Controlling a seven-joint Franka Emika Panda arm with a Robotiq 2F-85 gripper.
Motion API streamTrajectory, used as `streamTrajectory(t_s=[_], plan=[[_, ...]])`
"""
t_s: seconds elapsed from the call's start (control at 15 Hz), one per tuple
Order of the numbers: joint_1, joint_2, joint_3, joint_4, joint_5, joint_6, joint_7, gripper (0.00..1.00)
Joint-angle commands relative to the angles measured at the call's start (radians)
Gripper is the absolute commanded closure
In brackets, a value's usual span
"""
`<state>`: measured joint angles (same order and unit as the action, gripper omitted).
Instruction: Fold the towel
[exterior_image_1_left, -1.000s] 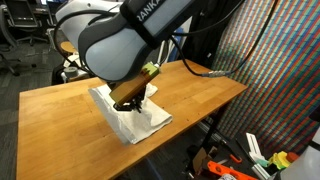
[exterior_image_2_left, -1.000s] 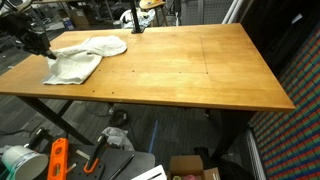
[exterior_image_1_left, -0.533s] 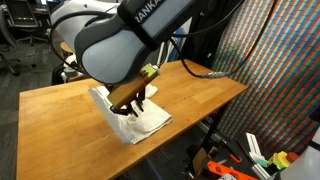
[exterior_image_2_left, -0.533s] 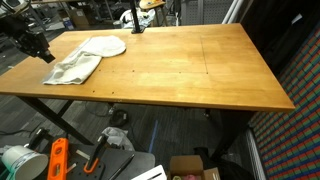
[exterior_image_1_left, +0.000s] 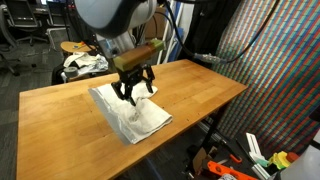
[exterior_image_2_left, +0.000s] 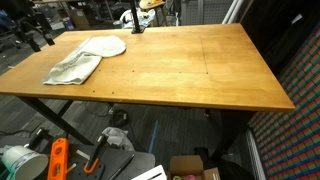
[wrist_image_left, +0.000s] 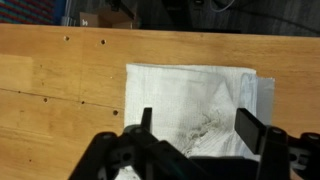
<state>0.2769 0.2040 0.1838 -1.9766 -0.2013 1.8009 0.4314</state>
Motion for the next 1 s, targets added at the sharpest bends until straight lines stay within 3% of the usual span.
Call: streamTrajectory(t_s=[0.0,0.33,0.93], plan=[[-0.085,0.055,-0.046,0.179,0.117,-0.090,-0.161,0.00],[-0.191,0.212,-0.114,0.394,0.275,-0.123,-0.225,0.00],[-0.368,0.465,-0.173,0.580,0.537,-0.118,-0.233,0.00]])
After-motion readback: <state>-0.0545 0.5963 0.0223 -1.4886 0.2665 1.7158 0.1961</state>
